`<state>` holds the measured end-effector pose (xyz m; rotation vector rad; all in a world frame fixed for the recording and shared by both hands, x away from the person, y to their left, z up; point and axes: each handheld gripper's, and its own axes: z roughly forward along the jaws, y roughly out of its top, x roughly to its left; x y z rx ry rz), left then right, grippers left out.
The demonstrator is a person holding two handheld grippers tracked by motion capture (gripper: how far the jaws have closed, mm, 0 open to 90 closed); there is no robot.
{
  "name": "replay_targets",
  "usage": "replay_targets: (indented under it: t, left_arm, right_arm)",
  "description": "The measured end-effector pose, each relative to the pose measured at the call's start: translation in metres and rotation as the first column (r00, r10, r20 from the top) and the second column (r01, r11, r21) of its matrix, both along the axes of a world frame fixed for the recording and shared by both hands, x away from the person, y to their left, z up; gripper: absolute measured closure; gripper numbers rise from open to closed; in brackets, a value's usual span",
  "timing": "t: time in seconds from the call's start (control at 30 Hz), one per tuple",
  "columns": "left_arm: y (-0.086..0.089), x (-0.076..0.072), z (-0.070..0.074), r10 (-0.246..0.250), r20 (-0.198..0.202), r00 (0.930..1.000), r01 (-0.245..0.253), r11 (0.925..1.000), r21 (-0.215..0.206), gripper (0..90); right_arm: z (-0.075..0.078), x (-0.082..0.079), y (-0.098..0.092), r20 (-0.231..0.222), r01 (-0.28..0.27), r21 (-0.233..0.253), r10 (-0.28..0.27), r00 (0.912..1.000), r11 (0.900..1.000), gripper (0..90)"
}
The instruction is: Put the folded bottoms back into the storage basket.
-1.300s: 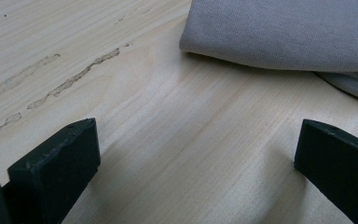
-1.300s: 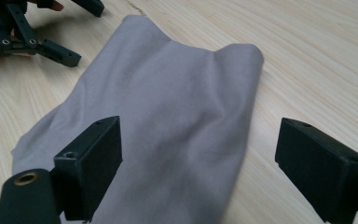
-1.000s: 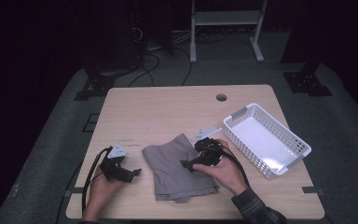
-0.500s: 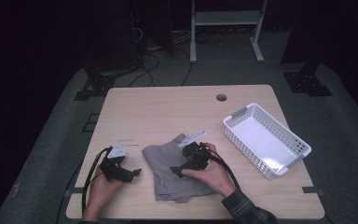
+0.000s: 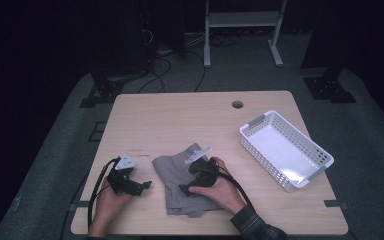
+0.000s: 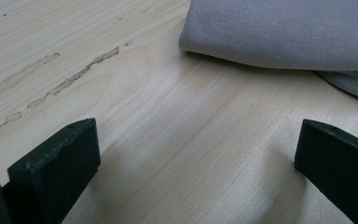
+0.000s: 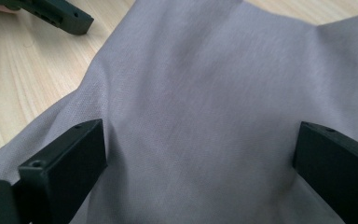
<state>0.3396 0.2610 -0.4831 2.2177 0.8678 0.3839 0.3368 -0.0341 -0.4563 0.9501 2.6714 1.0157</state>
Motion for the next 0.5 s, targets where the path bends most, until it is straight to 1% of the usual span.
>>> replay_targets:
  t: [0.1,0.27,0.33,0.5]
  left_arm:
    - [0.0,0.0,0.0,0.0,0.0,1.0,0.0,1.0,0.0,0.0]
    - [0.0,0.0,0.0,0.0,0.0,1.0,0.0,1.0,0.0,0.0]
    - [0.0,0.0,0.0,0.0,0.0,1.0,0.0,1.0,0.0,0.0]
    - [0.0,-0.001,0.0,0.003,0.0,1.0,-0.003,1.0,0.0,0.0]
  right_arm:
    - [-0.006,0.001,0.003,-0.018,0.002,-0.028,-0.003,0.9998,1.0,0.0]
    - [-0.011,0.0,0.008,-0.017,0.003,-0.096,-0.005,0.9998,0.995,0.0]
    - [-0.011,0.0,0.008,-0.027,0.011,-0.1,-0.014,0.9995,0.995,0.0]
    - [-0.013,-0.002,0.009,-0.016,0.033,-0.1,-0.035,0.9993,0.994,0.3]
